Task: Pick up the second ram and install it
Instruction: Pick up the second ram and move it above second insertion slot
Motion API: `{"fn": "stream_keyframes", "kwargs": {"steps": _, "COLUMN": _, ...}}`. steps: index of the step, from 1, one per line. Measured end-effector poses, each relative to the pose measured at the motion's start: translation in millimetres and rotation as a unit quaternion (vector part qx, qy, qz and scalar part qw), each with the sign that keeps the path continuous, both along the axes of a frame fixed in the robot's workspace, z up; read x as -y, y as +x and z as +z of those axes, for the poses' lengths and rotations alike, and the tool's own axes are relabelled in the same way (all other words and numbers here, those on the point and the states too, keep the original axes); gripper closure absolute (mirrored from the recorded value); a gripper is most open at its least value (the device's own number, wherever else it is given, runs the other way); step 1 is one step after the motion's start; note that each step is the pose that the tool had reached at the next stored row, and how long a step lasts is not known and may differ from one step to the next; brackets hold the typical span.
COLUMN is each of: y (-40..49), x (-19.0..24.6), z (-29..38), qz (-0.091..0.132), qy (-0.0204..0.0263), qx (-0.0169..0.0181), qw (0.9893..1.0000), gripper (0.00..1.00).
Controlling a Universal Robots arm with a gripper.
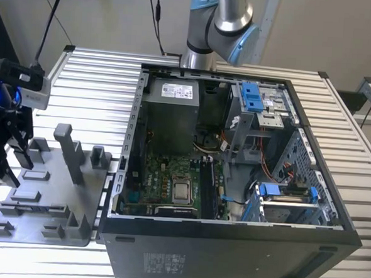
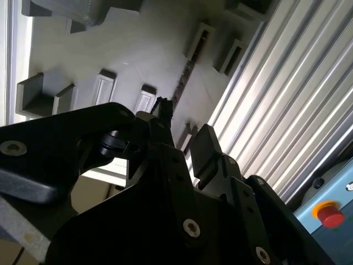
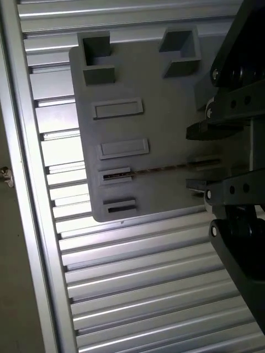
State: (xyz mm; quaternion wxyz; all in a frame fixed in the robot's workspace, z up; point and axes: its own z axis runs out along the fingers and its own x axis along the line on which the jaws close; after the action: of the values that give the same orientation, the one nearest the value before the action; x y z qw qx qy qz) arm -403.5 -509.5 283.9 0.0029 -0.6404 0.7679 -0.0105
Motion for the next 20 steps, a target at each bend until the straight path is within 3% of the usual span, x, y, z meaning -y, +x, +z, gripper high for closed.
{"fn": "stream_keyframes", "kwargs": {"steps": 5, "y": -0.2, "x": 0.0, "z": -6.0, "qz": 0.000, "qy": 0.0001, "qx": 0.0004, "qw": 1.0000, "gripper": 0.58}}
{"fn": "stream_keyframes", "kwargs": {"steps": 13, "y": -1.4, "x": 0.0, "z": -18.4, "qz": 0.001, "qy": 0.0004, "qx": 0.0050, "qw": 1.0000, "gripper": 0.58}}
{"fn": "stream_keyframes", "kwargs": {"steps": 20, "y": -1.5, "x": 0.0, "z": -26.4, "qz": 0.001, "qy": 0.0004, "qx": 0.0051, "qw": 1.0000, "gripper": 0.58}}
